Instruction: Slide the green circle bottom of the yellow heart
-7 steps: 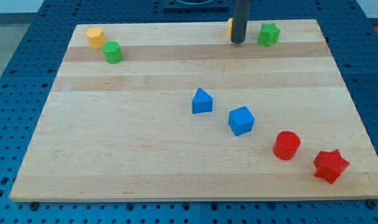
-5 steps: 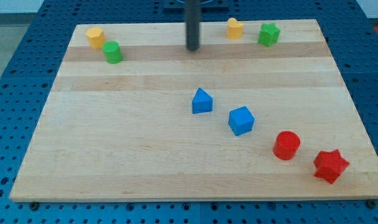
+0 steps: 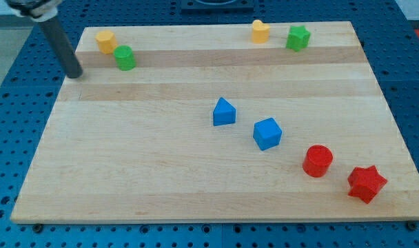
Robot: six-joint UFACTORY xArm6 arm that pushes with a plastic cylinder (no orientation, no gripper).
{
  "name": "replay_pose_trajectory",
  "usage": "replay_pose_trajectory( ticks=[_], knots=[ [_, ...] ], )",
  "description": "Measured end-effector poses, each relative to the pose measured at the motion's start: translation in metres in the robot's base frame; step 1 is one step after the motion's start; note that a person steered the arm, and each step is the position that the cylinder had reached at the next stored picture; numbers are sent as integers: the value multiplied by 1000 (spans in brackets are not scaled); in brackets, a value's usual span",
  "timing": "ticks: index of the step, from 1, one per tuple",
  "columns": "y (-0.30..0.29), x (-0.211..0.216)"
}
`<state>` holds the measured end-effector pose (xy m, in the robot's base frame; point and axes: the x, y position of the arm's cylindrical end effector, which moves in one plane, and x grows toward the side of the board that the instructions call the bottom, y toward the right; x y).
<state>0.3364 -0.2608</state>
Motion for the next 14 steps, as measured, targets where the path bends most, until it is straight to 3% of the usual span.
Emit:
replay_pose_trajectory(
  ticks=[1,2,5,10,11,12,14],
  knots=[
    [39,-11],
    [40,-34],
    [37,-47],
    [166,-42],
    [163,-42],
    [163,-14],
    [163,-25]
  ],
)
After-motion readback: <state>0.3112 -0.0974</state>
